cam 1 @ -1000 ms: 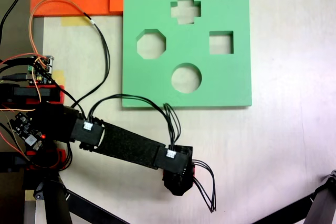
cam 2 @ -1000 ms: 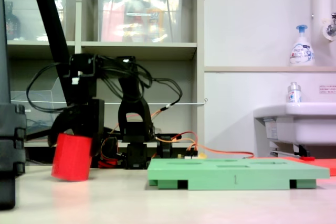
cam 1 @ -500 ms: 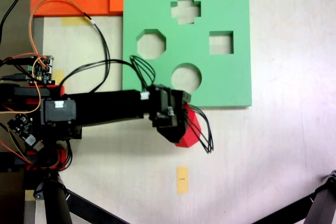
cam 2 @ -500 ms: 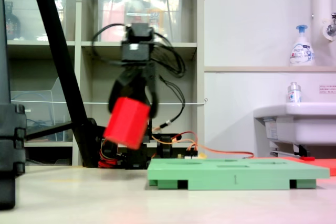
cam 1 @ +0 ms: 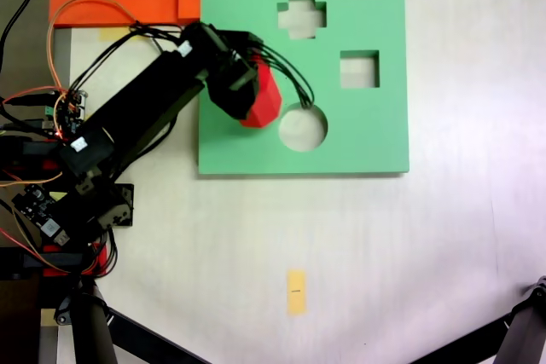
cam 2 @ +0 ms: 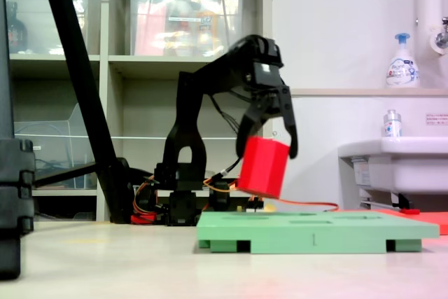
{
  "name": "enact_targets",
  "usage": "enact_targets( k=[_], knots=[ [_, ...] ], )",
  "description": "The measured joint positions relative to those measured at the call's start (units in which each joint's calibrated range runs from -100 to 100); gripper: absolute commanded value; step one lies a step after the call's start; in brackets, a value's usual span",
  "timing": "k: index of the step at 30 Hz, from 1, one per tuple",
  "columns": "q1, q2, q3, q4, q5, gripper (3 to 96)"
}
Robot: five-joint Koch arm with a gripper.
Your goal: Put the octagonal pillar block into the corresponding hole
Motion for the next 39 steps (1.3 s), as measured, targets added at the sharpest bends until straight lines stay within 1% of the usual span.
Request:
enact_targets(
  k=[8,19,29,39],
  knots=[
    [3.3,5.2,0.0,1.3,4.2,44.8],
    [4.9,11.5,0.0,9.8,5.4,46.2],
    [5.7,14.6,0.6,10.2,5.4,46.1],
    [6.0,17.4,0.7,10.2,-1.2,46.2]
  ],
)
